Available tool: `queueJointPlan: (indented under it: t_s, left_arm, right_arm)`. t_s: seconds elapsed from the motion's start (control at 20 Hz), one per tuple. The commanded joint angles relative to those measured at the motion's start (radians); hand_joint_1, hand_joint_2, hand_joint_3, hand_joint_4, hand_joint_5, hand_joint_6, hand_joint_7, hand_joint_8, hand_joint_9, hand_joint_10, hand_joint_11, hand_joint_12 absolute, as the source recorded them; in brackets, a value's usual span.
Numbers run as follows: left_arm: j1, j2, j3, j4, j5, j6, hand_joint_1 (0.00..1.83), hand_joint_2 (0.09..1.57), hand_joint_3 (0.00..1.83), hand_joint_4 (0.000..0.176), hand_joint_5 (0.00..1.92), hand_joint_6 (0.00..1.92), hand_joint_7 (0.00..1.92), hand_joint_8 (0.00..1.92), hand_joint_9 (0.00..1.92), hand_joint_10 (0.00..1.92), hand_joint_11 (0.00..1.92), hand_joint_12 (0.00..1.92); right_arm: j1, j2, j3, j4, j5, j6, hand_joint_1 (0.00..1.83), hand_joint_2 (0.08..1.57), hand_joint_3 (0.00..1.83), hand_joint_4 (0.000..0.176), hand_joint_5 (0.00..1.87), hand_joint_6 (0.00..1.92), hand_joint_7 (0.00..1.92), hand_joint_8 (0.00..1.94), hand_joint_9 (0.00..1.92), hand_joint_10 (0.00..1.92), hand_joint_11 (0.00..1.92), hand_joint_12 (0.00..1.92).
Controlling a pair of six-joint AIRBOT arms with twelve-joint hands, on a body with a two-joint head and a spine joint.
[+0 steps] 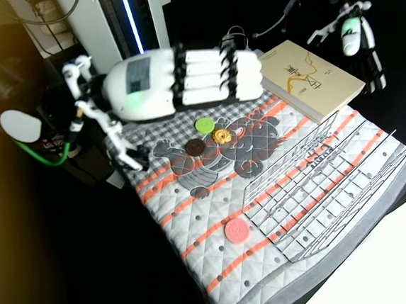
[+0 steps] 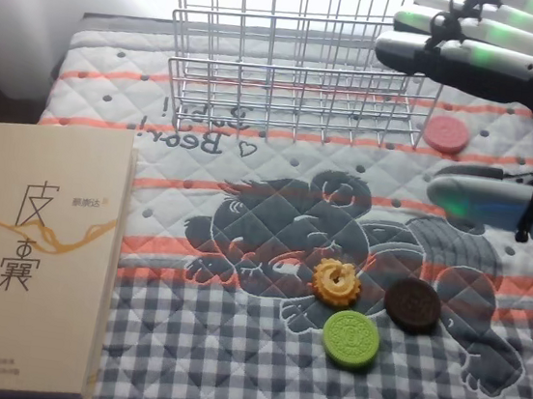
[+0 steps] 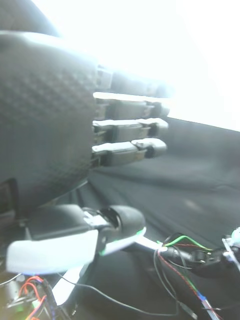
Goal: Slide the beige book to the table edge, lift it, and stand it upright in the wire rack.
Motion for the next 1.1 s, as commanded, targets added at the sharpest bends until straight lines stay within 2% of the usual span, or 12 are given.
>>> queueJointPlan:
  t_s: [0.0,0.05,0.25,0.35,0.5,0.55,0.65,0.7,0.8,0.95,1.0,1.05]
  left_arm:
    - [-0.011,0.0,0.022,-0.029,-0.067,-0.018,0.5,0.85,0.0,0.176,0.0,0.0,0.0,0.0,0.09,0.01,0.0,0.86]
    - [-0.016,-0.008,0.032,-0.023,-0.053,-0.024,0.5,0.86,0.0,0.176,0.0,0.0,0.0,0.0,0.1,0.02,0.0,0.75]
    - [-0.022,-0.041,0.073,-0.023,-0.02,-0.062,0.53,0.85,0.0,0.163,0.0,0.0,0.0,0.0,0.12,0.01,0.0,0.8]
    - [-0.04,-0.046,0.084,-0.011,0.003,-0.064,0.53,0.81,0.0,0.156,0.0,0.0,0.0,0.0,0.14,0.0,0.0,0.75]
    - [-0.08,-0.059,0.108,0.059,0.037,-0.102,0.55,0.77,0.0,0.146,0.0,0.0,0.0,0.0,0.15,0.0,0.0,0.9]
    - [-0.101,-0.067,0.119,0.095,0.053,-0.121,0.6,0.78,0.0,0.109,0.0,0.0,0.04,0.0,0.28,0.02,0.0,1.16]
    - [-0.121,-0.075,0.134,0.139,0.072,-0.143,0.66,0.81,0.0,0.056,0.07,0.01,0.28,0.03,0.35,0.02,0.0,1.02]
    - [-0.133,-0.077,0.139,0.158,0.087,-0.148,0.67,0.8,0.0,0.027,0.1,0.0,0.38,0.01,0.42,0.02,0.0,1.15]
    - [-0.163,-0.08,0.151,0.203,0.124,-0.149,0.67,0.82,0.0,0.032,0.1,0.01,0.44,0.01,0.44,0.01,0.0,1.15]
    - [-0.171,-0.08,0.16,0.218,0.131,-0.167,0.66,0.86,0.01,0.015,0.1,0.0,0.5,0.01,0.47,0.02,0.0,1.15]
    - [-0.171,-0.079,0.162,0.218,0.132,-0.168,0.73,0.92,0.0,0.0,0.38,0.0,0.58,0.0,0.54,0.05,0.03,1.12]
    - [-0.171,-0.079,0.163,0.218,0.134,-0.168,0.78,0.97,0.0,0.0,0.54,0.01,0.63,0.01,0.64,0.06,0.07,1.32]
  right_arm:
    - [0.012,0.0,-0.001,0.045,0.128,-0.004,0.34,1.31,0.0,0.0,0.32,0.0,0.25,0.0,0.16,0.0,0.0,0.31]
    - [0.012,0.0,-0.001,0.048,0.128,-0.004,0.38,1.26,0.0,0.0,0.31,0.0,0.22,0.0,0.13,0.0,0.0,0.25]
    - [-0.002,0.0,-0.001,0.064,0.128,-0.004,0.34,1.28,0.0,0.007,0.33,0.0,0.24,0.0,0.13,0.0,0.0,0.18]
    - [-0.004,0.0,-0.001,0.065,0.128,-0.004,0.31,1.28,0.0,0.029,0.33,0.01,0.2,0.0,0.08,0.0,0.0,0.01]
    - [-0.006,0.0,-0.001,0.065,0.128,-0.004,0.32,1.28,0.0,0.025,0.34,0.01,0.19,0.0,0.06,0.0,0.0,0.0]
    - [-0.009,-0.001,-0.002,0.068,0.128,-0.004,0.3,1.29,0.0,0.033,0.4,0.01,0.29,0.01,0.15,0.01,0.04,0.03]
    - [-0.011,-0.001,-0.003,0.07,0.128,-0.004,0.31,1.29,0.0,0.026,0.39,0.0,0.28,0.0,0.13,0.0,0.01,0.02]
    - [-0.013,0.0,-0.003,0.07,0.128,-0.004,0.33,1.3,0.0,0.005,0.39,0.0,0.26,0.0,0.11,0.0,0.01,0.02]
    - [-0.019,0.0,-0.004,0.07,0.128,-0.004,0.31,1.33,0.01,0.0,0.41,0.0,0.28,0.01,0.14,0.01,0.05,0.04]
    - [-0.019,0.001,-0.004,0.07,0.128,-0.004,0.32,1.34,0.01,0.0,0.4,0.0,0.28,0.0,0.14,0.0,0.05,0.05]
    - [-0.021,0.001,-0.004,0.07,0.128,-0.004,0.35,1.32,0.0,0.019,0.38,0.0,0.26,0.0,0.12,0.0,0.03,0.05]
    - [-0.024,0.001,-0.004,0.07,0.128,-0.004,0.37,1.32,0.0,0.011,0.38,0.0,0.26,0.0,0.12,0.0,0.04,0.06]
